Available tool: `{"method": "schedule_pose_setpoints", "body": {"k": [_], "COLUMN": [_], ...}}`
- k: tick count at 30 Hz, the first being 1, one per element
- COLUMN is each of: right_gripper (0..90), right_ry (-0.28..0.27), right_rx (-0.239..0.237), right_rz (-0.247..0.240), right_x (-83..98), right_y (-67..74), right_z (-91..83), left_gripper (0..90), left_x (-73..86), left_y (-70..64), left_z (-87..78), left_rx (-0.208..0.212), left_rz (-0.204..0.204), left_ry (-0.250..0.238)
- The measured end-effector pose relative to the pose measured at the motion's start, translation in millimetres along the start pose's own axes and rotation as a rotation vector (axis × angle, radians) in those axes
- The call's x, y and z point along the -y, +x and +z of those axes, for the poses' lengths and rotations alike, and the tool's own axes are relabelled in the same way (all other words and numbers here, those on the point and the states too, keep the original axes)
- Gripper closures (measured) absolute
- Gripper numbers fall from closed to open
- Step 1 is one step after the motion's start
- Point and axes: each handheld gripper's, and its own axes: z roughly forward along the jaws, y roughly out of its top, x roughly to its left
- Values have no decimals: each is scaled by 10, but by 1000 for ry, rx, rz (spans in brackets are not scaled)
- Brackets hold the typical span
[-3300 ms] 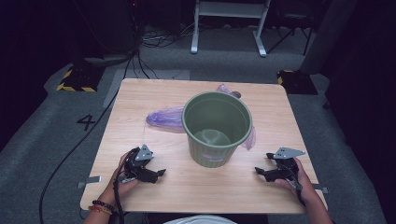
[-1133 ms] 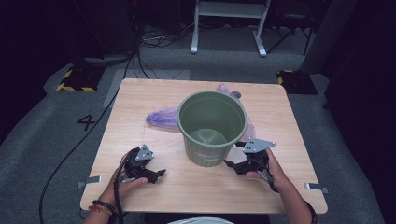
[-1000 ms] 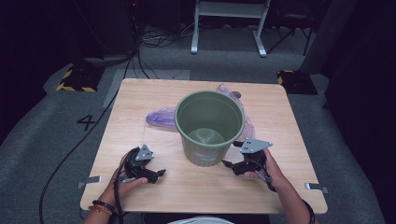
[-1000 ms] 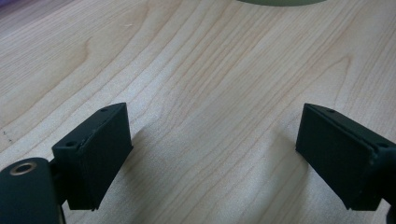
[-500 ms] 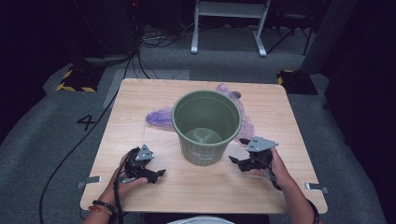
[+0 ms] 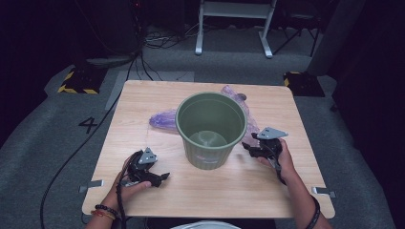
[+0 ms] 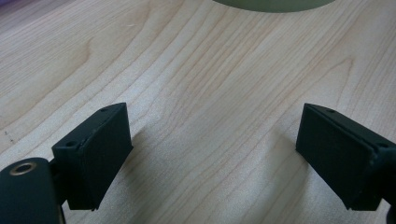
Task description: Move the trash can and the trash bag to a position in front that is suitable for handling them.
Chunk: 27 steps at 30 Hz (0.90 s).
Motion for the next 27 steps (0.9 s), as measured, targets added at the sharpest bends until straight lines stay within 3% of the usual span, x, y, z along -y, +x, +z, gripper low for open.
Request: {"method": "schedule_pose_setpoints", "body": {"k": [4,9,15,18,20,25,27], "right_gripper": [576,768,830,823,819,788,704], "right_ry": [19,82,101,107,117,134,160], "right_rx": [-15,-27,-33,-28,-2,5,33], "right_rz": [13,61,87,99,77,154,185], "right_x": [20,140,225,246,267,401,472], "right_y": [-30,-167,-273,-311,-338,-557,-699], "right_z": [84,130,72,44,7,-148,-272], "left_gripper": [101,101,101,101,101,101,101], "left_x": [0,0,0,0,0,0,0], "left_y": [0,0,0,1,1,1,1], "left_z": [0,0,0,0,0,0,0], "left_rx": [0,0,0,1,0,1,1], "left_rz": [0,0,0,1,1,1,1], "left_ry": [0,0,0,0,0,0,0]}}
